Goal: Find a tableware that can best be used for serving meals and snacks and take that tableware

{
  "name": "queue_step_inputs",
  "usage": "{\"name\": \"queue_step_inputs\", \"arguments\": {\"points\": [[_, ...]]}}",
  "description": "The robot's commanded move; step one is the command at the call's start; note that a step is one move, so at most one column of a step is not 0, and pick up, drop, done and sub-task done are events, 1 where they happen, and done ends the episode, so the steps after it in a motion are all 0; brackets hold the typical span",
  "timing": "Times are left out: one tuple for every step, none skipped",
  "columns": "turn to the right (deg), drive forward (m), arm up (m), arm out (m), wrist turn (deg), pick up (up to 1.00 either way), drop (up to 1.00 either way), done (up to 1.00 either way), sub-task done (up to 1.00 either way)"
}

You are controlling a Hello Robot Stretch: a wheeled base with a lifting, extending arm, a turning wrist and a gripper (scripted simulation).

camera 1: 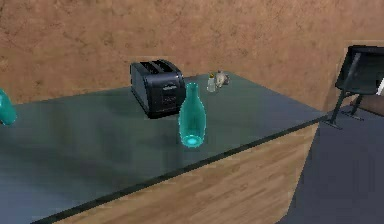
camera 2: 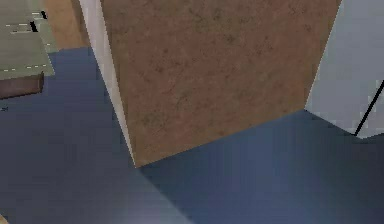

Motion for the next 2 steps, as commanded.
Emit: {"name": "queue_step_inputs", "arguments": {"points": [[15.0, 0.00, 0.00, 0.00, 0.0, 0.00, 0.00, 0.00, 0.00], [3.0, 0.00, 0.00, 0.00, 0.0, 0.00, 0.00, 0.00, 0.00]]}}
